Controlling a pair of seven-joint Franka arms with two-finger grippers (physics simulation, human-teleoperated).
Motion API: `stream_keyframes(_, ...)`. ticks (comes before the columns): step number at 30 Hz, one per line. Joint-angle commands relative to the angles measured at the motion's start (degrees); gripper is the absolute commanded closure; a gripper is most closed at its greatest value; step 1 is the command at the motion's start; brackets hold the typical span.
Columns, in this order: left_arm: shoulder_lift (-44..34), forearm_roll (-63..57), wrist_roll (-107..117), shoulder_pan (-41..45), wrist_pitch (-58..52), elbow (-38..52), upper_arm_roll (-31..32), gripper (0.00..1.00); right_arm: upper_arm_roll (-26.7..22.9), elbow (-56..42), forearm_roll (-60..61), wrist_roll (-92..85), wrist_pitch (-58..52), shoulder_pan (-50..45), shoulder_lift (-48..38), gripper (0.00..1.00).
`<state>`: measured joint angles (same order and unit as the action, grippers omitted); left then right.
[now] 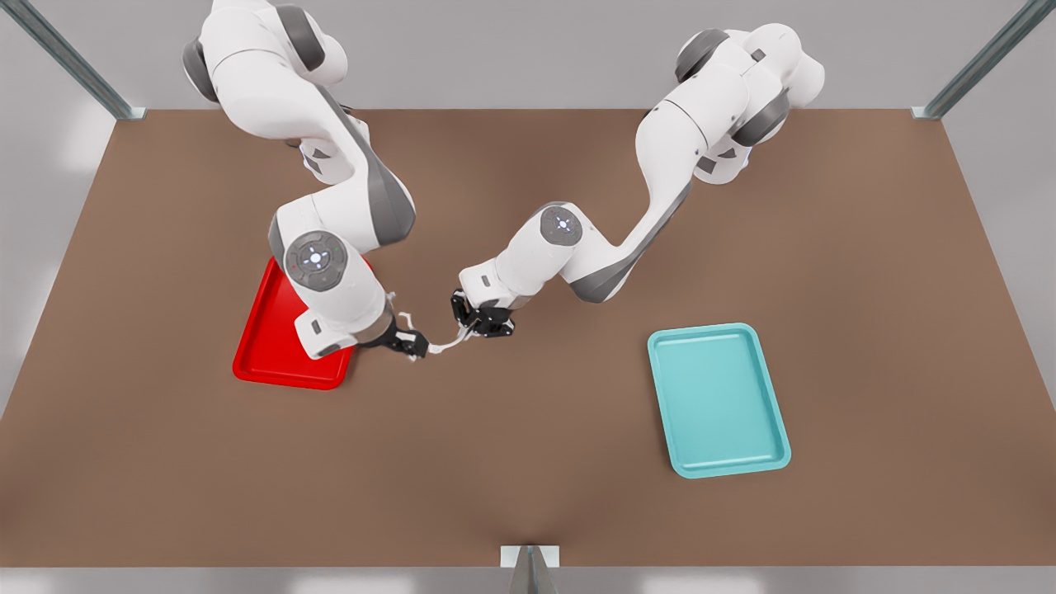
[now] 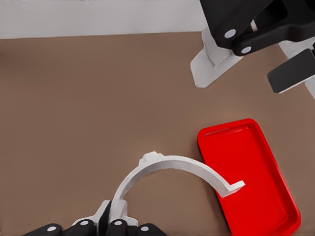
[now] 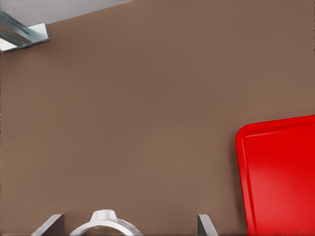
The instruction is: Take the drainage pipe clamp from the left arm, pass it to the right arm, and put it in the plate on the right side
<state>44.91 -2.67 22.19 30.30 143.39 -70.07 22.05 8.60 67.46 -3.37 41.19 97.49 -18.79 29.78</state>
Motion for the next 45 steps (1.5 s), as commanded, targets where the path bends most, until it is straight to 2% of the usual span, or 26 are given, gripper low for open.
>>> stream_keyframes(1,-0.08,0.3,-12.43,-0.07,0.23,0.02,0.01,0.79,0.9,-0.04,-0.06,-1.44,-3.18,0.24,-0.34,0.0)
stream_keyframes(5,0.0,0.3,-12.34,-0.07,0.31,0.02,-0.08,0.79,1.34,0.13,-0.23,-20.5,-7.13,0.33,-2.19,0.0)
stream_keyframes(8,0.0,0.3,-12.34,-0.07,0.23,0.02,-0.08,0.79,1.25,1.54,-0.5,-43.72,-7.23,0.77,-1.13,0.0)
stream_keyframes(9,0.0,0.3,-12.34,-0.07,0.23,0.02,-0.08,0.79,1.25,2.94,-1.11,-57.41,-6.79,0.69,-0.78,0.0)
stream_keyframes(10,0.0,0.3,-12.43,-0.07,0.23,0.02,-0.08,0.79,1.34,3.47,-7.18,-75.72,-4.33,0.07,0.19,0.0)
stream_keyframes(11,0.0,0.3,-12.43,-0.07,0.23,0.02,-0.17,0.79,1.42,3.47,-7.0,-78.1,-3.72,0.6,0.36,0.0)
stream_keyframes(17,0.0,0.21,-12.08,-0.07,0.23,0.02,-0.25,0.79,1.42,4.0,-4.46,-76.43,-4.06,0.6,0.63,0.0)
stream_keyframes(20,0.0,0.3,-11.91,-0.07,0.23,0.02,-0.17,0.79,4.85,4.0,-4.37,-70.54,-5.91,0.6,-0.43,0.0)
stream_keyframes(23,-0.08,0.3,-11.9,-0.16,0.23,0.02,-0.08,0.79,5.47,4.0,-4.46,-67.73,-6.61,0.6,-0.52,0.0)
stream_keyframes(28,-0.17,0.3,-11.2,-0.16,0.23,0.02,0.01,0.79,5.47,4.97,-0.68,-68.43,-4.33,3.23,5.1,0.0)
stream_keyframes(31,-0.17,0.3,-11.2,-0.16,0.23,0.02,0.01,0.79,8.19,5.05,0.37,-67.99,-1.43,2.62,7.74,0.0)
stream_keyframes(33,-0.17,0.3,-11.11,-0.16,0.23,0.02,0.01,0.79,8.28,5.14,1.43,-68.43,-0.2,3.06,9.06,0.0)
stream_keyframes(34,-0.17,0.3,-11.11,-0.16,0.23,0.02,0.01,0.79,8.19,5.14,1.43,-68.17,-0.2,3.23,9.24,0.17)
stream_keyframes(35,-0.17,0.3,-11.11,-0.16,0.23,0.02,0.01,0.79,8.28,5.23,1.26,-68.43,-0.2,3.41,9.15,0.74)
stream_keyframes(36,-0.17,0.3,-11.11,-0.16,0.23,0.02,0.01,0.79,8.19,5.14,0.91,-68.35,-0.2,3.06,8.8,0.79)
stream_keyframes(39,-0.17,0.47,-11.03,-0.33,0.23,0.02,0.18,0.79,8.19,5.23,0.38,-68.17,-0.2,3.58,6.87,0.79)
stream_keyframes(40,-0.17,1.88,-11.29,-0.68,0.23,0.02,0.27,0.33,8.19,5.23,0.38,-68.08,-0.29,3.58,6.69,0.79)
stream_keyframes(41,-0.17,1.97,-11.55,-0.77,0.23,0.02,0.18,0.0,8.19,5.23,0.38,-68.08,-0.29,3.58,6.69,0.79)
stream_keyframes(45,-0.35,1.97,-11.03,-0.68,-0.12,0.11,0.36,0.0,8.19,5.23,-0.85,-67.91,-0.81,3.58,5.46,0.79)
